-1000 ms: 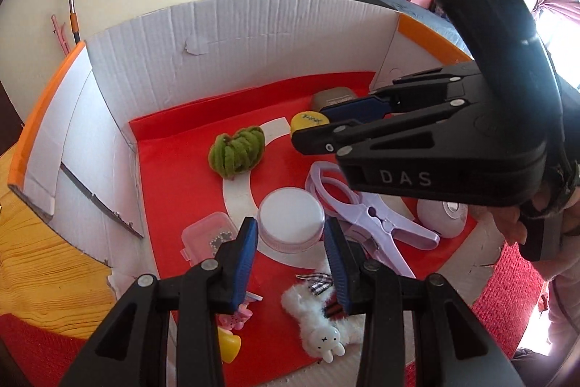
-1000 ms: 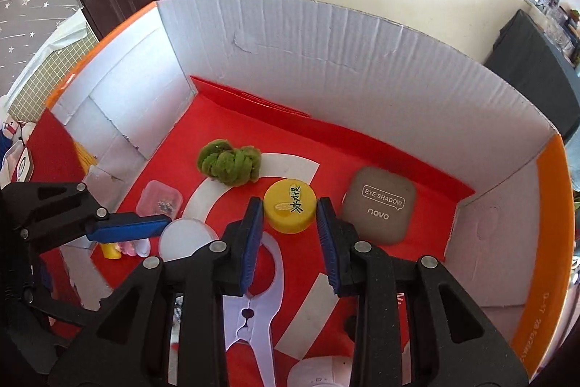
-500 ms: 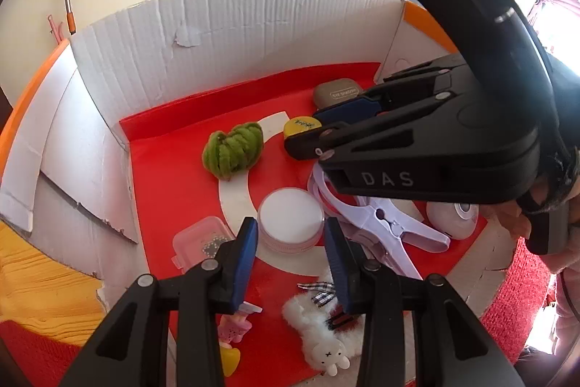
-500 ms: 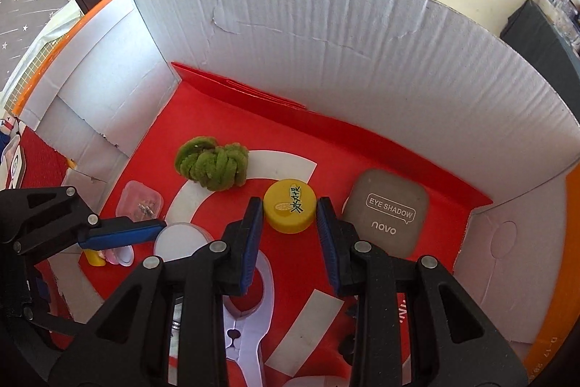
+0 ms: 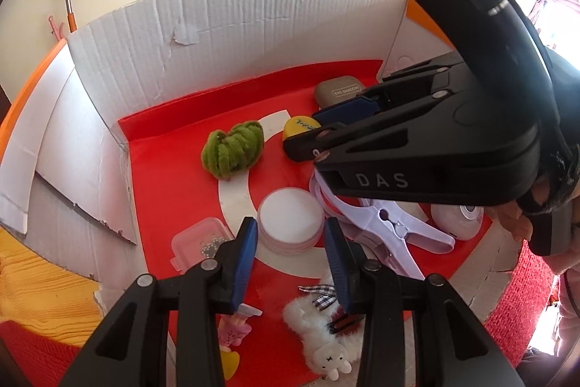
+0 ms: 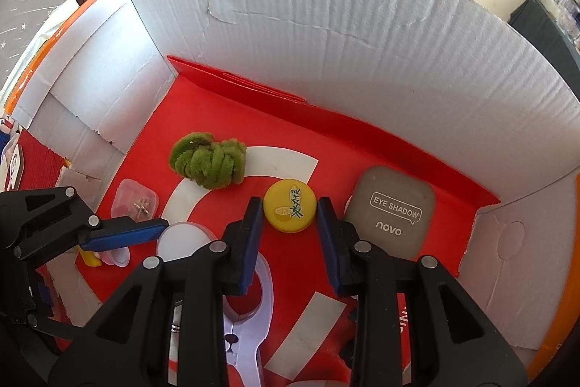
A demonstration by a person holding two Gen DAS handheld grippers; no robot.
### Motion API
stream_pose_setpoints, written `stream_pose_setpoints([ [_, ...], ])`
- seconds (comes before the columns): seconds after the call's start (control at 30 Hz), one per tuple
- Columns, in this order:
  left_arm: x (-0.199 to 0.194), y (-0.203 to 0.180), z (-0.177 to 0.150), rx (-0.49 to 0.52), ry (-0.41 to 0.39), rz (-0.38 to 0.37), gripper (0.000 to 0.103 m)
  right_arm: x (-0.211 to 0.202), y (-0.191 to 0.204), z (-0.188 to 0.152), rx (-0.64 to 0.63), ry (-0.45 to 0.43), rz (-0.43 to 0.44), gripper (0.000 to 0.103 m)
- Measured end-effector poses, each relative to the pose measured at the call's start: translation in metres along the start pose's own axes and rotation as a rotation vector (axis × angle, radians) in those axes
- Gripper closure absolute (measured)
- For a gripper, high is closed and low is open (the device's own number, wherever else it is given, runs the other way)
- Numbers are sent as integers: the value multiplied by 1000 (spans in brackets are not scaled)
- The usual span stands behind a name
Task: Organize objects
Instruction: 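Lower the tin with left tool while right tool lowers and releases the yellow cap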
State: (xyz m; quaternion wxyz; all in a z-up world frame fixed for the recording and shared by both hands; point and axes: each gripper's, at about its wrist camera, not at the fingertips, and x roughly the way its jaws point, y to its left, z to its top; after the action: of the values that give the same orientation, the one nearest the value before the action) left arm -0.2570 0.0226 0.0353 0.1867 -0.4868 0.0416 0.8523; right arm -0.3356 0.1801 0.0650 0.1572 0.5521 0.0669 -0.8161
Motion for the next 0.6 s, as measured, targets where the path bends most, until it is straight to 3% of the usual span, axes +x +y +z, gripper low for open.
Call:
stream_pose_setpoints([
  [0.6,-8,1,-9,2,-4,6,61,-12,-11,-12,3,3,-1,74],
])
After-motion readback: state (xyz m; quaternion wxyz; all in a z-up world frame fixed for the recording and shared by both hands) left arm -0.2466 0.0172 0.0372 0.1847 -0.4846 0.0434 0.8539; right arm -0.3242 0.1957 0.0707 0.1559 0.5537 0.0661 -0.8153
